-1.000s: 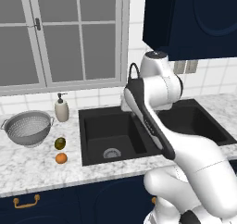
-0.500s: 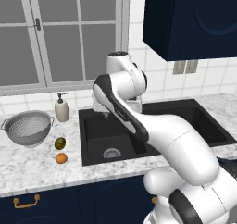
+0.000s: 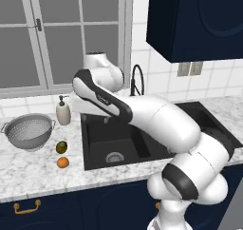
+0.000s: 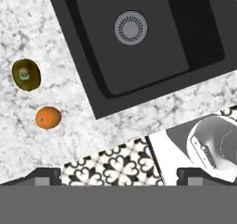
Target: Put the colander in the sink, put the pear, kiwi, tangerine in the colander, and turn on the sink faucet and pour water over the colander.
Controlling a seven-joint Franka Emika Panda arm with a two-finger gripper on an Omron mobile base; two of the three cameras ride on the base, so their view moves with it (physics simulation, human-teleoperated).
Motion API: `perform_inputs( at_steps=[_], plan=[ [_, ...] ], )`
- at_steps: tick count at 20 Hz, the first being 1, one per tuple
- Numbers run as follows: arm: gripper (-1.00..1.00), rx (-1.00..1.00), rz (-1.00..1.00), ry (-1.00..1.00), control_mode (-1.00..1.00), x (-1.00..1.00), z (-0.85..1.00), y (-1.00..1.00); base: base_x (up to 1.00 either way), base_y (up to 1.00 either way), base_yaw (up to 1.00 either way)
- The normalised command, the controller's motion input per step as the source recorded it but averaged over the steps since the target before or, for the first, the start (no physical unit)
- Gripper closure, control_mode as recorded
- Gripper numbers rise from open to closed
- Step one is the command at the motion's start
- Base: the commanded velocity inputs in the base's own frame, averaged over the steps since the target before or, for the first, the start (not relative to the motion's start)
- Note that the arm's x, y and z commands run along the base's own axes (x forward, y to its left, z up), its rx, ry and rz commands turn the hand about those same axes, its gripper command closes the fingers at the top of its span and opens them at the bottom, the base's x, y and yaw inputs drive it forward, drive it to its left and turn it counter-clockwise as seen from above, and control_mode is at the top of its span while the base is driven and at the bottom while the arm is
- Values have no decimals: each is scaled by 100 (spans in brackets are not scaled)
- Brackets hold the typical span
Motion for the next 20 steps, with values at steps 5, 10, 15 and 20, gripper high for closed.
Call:
perform_inputs(
  at_steps=[5,10,15,20],
  plan=[
    [-100,16,-7,0,-100,46,-18,50,0,0,0],
    [-100,19,-7,0,-100,48,-23,50,0,0,0],
    [-100,4,0,0,-100,40,-21,37,0,0,0],
    [-100,0,0,4,-100,51,-20,36,0,0,0]
  ],
)
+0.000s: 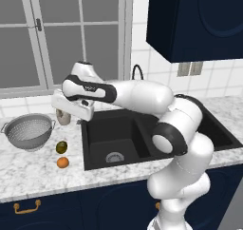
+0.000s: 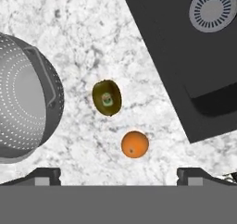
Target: Put the colander in the sink, put the pear, kiwi, tangerine in the colander, and turn on the sink faucet and pour water over the colander.
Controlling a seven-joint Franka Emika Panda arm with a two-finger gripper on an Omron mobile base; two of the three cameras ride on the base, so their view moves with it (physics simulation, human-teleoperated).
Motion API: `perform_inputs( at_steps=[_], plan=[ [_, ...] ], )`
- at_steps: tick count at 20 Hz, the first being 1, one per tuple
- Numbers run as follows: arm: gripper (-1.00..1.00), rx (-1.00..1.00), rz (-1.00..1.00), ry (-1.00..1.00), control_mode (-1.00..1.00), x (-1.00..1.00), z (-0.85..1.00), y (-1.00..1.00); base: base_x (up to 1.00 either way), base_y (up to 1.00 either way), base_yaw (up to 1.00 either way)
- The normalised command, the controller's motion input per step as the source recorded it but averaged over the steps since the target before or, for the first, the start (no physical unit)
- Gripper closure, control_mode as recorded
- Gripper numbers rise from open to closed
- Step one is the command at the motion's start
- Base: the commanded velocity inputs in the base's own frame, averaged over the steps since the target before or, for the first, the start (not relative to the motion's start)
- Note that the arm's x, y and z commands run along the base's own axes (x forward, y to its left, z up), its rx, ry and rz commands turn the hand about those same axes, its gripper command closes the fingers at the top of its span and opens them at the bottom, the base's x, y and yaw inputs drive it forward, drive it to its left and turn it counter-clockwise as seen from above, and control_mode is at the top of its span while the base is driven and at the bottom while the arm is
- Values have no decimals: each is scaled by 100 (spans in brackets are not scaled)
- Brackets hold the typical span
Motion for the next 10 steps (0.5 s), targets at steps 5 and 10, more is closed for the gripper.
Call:
perform_inputs(
  at_steps=[5,10],
  plan=[
    [-100,0,0,3,-100,54,-30,39,0,0,0],
    [-100,0,0,3,-100,53,-33,34,0,0,0]
  ],
)
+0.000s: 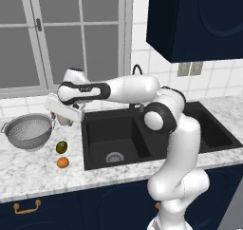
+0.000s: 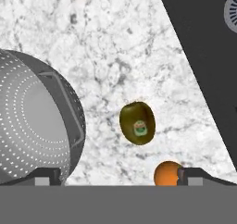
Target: Put the colander in the sink, put the pear, kiwi, tangerine in the colander, and turn on the sink faucet and pour water over the colander.
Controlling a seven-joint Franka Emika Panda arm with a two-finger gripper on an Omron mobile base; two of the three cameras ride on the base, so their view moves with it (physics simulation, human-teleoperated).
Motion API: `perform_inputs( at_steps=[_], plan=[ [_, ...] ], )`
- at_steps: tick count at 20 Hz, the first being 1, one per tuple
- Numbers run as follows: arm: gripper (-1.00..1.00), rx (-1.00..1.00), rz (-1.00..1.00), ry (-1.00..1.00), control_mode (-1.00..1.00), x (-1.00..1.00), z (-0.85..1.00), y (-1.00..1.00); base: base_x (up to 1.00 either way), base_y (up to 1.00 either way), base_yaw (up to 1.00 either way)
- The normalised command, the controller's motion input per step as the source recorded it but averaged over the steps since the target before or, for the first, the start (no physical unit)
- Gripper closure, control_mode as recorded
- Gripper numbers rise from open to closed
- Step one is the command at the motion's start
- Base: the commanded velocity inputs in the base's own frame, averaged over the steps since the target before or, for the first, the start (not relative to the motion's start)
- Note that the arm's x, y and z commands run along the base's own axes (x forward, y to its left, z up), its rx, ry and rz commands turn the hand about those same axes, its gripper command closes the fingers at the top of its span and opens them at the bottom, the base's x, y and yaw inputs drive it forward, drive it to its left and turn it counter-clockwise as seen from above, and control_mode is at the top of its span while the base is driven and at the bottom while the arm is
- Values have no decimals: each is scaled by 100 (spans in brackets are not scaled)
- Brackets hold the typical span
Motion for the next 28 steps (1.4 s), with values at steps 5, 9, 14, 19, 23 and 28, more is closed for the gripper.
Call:
perform_inputs(
  at_steps=[5,9,14,19,23,28],
  plan=[
    [-100,-2,0,5,-100,50,-31,36,0,0,0],
    [-100,-2,0,0,-100,49,-27,29,0,0,0],
    [-100,-4,1,0,-100,40,-26,24,0,0,0],
    [-100,-5,2,0,-100,30,-36,19,0,0,0],
    [-100,-2,3,1,-100,17,-37,17,0,0,0],
    [100,0,1,2,-100,-1,-43,17,0,0,0]
  ],
)
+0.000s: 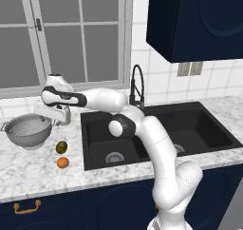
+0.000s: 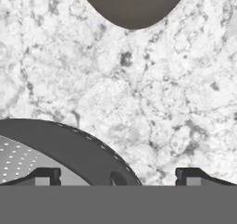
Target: Put the colander in the sink, put the pear, kiwi, tangerine in the colander, and turn on the sink faucet and pour water over the colander.
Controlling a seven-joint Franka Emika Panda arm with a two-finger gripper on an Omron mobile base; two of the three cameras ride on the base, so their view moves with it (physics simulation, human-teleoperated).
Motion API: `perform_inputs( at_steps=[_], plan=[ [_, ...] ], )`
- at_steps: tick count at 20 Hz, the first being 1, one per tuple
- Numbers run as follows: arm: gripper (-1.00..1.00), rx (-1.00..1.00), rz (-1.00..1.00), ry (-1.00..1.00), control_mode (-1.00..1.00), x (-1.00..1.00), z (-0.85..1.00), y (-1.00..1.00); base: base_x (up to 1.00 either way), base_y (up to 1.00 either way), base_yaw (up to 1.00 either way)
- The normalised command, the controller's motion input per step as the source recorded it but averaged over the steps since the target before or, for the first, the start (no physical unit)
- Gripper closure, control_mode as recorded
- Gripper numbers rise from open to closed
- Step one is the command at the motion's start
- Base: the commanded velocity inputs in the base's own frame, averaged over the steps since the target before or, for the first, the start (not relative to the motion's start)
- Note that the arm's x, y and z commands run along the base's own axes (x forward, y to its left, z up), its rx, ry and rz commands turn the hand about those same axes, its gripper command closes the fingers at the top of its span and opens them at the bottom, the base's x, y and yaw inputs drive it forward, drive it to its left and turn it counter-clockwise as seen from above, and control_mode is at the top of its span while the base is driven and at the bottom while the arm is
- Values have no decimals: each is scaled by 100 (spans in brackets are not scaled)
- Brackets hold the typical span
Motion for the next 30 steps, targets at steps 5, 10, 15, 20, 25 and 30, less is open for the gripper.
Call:
perform_inputs(
  at_steps=[5,10,15,20,25,30],
  plan=[
    [100,0,0,5,-100,-25,-45,12,0,0,0],
    [100,0,0,-2,-100,-46,-29,2,0,0,0],
    [100,0,0,-24,-100,-48,2,-10,0,0,0],
    [100,0,0,-29,-100,-60,5,-41,0,0,0],
    [100,4,0,-27,-100,-63,-1,-70,0,0,0],
    [100,23,0,-13,-100,-45,49,-44,0,0,0]
  ],
)
